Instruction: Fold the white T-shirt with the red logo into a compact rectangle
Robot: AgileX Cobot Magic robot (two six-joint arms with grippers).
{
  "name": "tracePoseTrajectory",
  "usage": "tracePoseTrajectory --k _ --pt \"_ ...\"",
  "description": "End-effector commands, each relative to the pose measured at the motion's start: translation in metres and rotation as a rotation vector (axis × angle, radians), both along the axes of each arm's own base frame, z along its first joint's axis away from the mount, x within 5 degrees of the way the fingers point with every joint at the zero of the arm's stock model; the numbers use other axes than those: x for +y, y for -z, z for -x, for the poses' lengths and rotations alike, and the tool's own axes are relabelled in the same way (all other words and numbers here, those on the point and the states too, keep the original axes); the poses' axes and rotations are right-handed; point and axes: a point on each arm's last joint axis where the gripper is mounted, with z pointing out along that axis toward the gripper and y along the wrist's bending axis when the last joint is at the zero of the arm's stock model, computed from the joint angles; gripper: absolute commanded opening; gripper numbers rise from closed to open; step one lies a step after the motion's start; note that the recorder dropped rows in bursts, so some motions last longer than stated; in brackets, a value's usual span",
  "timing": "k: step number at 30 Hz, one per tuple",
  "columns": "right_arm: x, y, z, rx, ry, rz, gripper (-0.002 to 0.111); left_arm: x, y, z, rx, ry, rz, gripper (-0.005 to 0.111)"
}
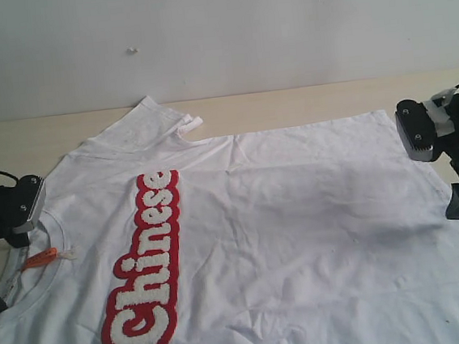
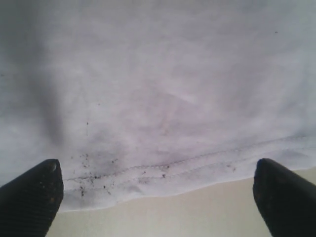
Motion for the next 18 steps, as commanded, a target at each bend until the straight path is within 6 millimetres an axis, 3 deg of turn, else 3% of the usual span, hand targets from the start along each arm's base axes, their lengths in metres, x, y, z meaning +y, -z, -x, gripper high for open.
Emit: tracePoseTrajectory --k 1,5,18 --pt "-0.0010 0.0135 -0.0022 0.021 0.003 -0.011 0.105 0.0029 0.0195 0.0049 0.047 0.018 -0.019 0.105" --pt "-0.0001 0.0216 -0.0050 0.009 -0.010 -0.024 0.105 0.0029 0.0195 0.0049 0.046 0.018 -0.019 0.105" --pt "-0.0016 0.0157 -0.0030 0.070 -0.035 -0.015 0.105 0.0029 0.0195 0.0047 0.044 0.018 -0.020 0.105"
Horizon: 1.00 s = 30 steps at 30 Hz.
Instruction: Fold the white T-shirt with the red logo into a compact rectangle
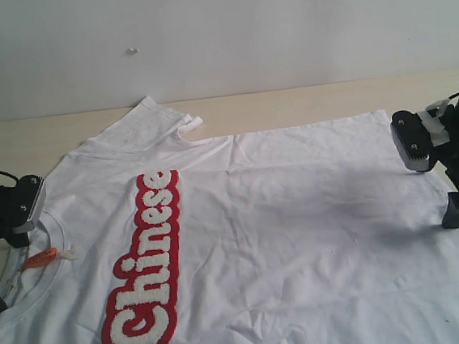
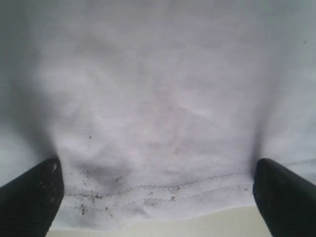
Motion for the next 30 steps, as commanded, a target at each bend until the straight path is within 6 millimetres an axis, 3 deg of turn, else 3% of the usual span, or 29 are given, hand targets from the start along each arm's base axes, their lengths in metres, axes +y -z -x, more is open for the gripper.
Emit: tracePoseTrajectory --k 1,6,18,30 --pt "-0.002 -0.004 -0.002 0.048 -0.012 -0.009 0.105 0.003 0.020 0.005 0.044 0.018 -0.020 0.105" --pt "-0.002 -0.015 -0.006 0.071 -0.011 -0.017 0.105 0.003 0.020 0.005 0.044 0.018 -0.020 0.105" --pt "-0.008 -0.012 -0.008 0.054 -0.018 0.042 0.105 0.003 0.020 0.005 0.044 0.018 -0.020 0.105" --pt "-0.008 0.006 -0.009 0.092 -0.022 0.038 0.105 0.003 0.020 0.005 0.044 0.018 -0.020 0.105"
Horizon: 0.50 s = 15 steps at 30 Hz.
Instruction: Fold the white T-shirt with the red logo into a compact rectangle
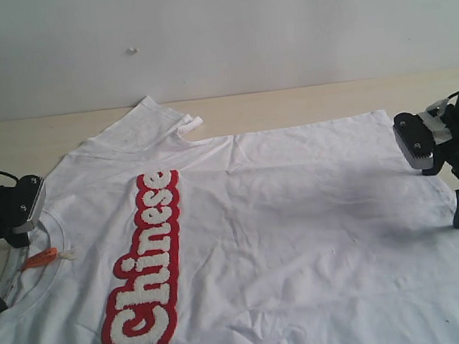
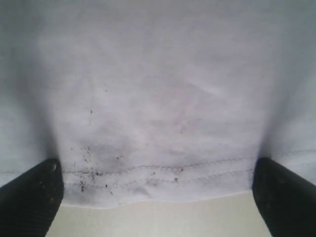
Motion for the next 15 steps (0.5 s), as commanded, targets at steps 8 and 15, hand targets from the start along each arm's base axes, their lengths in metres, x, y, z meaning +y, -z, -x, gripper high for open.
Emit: tracePoseTrajectory --k 8,15 --pt "-0.0027 0.0099 -0.0043 -0.021 0.002 0.011 0.105 0.0029 0.0195 0.0047 0.044 0.018 -0.020 0.105" --pt "-0.0043 0.0100 -0.0065 -0.047 -0.023 0.029 0.105 0.0029 0.0195 0.0047 0.044 0.018 -0.020 0.105"
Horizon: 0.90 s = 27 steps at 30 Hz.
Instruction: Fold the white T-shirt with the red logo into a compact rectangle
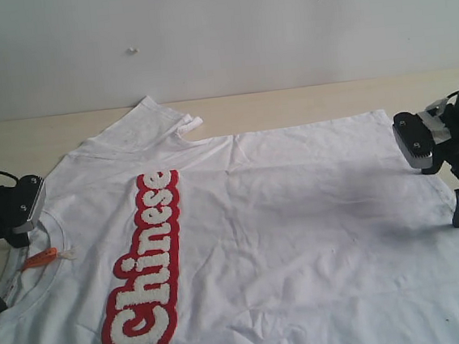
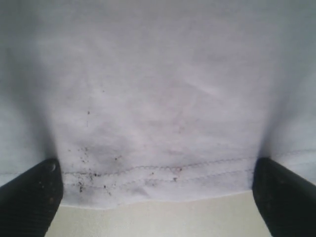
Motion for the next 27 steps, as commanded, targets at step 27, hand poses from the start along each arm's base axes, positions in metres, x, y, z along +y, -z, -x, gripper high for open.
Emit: tracePoseTrajectory --k 27 --pt "-0.0048 0.0089 -0.0064 -0.055 -0.028 0.037 0.105 0.0029 0.0195 0.0047 0.044 0.018 -0.020 0.105"
